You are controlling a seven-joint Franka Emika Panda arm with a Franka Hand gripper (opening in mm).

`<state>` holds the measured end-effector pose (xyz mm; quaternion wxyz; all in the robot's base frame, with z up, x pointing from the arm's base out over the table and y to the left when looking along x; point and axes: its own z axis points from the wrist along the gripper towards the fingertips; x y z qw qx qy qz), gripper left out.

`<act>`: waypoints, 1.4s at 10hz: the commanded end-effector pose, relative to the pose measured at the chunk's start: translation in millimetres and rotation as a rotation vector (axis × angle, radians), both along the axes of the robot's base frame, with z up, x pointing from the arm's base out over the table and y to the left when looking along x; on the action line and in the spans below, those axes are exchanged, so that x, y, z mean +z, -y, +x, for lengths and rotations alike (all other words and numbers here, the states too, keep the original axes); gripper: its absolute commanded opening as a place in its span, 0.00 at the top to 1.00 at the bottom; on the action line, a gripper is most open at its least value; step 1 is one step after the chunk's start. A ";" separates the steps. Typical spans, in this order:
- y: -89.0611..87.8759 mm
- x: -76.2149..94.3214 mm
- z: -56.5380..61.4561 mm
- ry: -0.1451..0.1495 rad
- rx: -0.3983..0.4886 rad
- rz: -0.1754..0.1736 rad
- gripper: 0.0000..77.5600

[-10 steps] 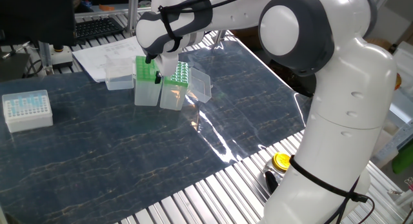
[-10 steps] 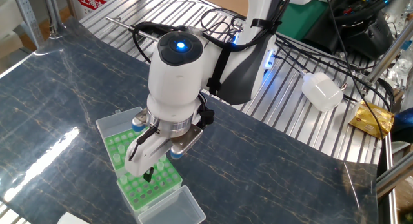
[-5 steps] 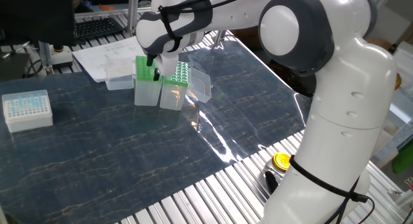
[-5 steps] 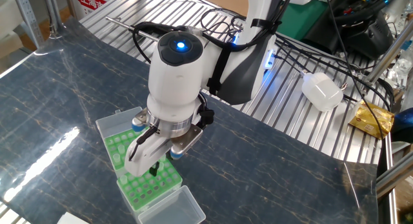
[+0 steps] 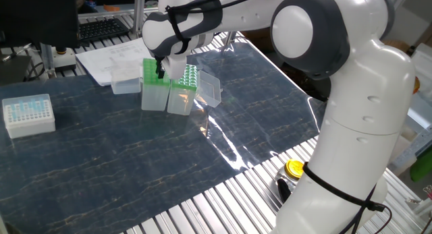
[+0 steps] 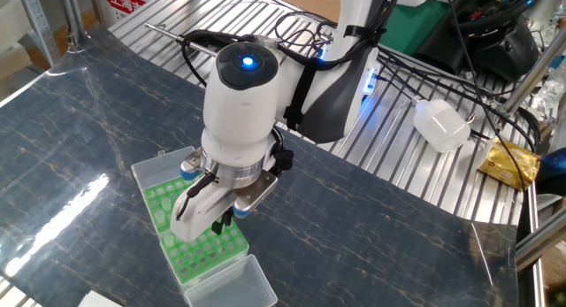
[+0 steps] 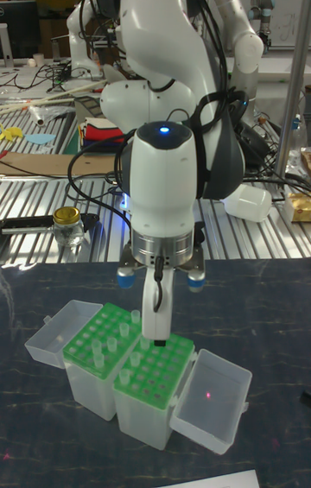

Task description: Transfer all large pipette tips from one holder to another

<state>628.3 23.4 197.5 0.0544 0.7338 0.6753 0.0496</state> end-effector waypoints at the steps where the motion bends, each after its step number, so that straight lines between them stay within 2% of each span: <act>1: 0.2 1.6 0.7 0.003 0.000 0.000 0.99; 5: 0.2 1.6 0.7 0.003 0.000 0.000 0.99; 6: -1.1 26.2 -1.1 -0.058 0.020 -0.006 0.99; 7: -1.6 34.0 -2.3 -0.059 0.028 -0.007 0.99; 11: -3.4 48.2 -1.6 -0.060 0.041 -0.007 0.99; 14: -10.0 70.7 4.2 -0.064 0.061 -0.008 0.99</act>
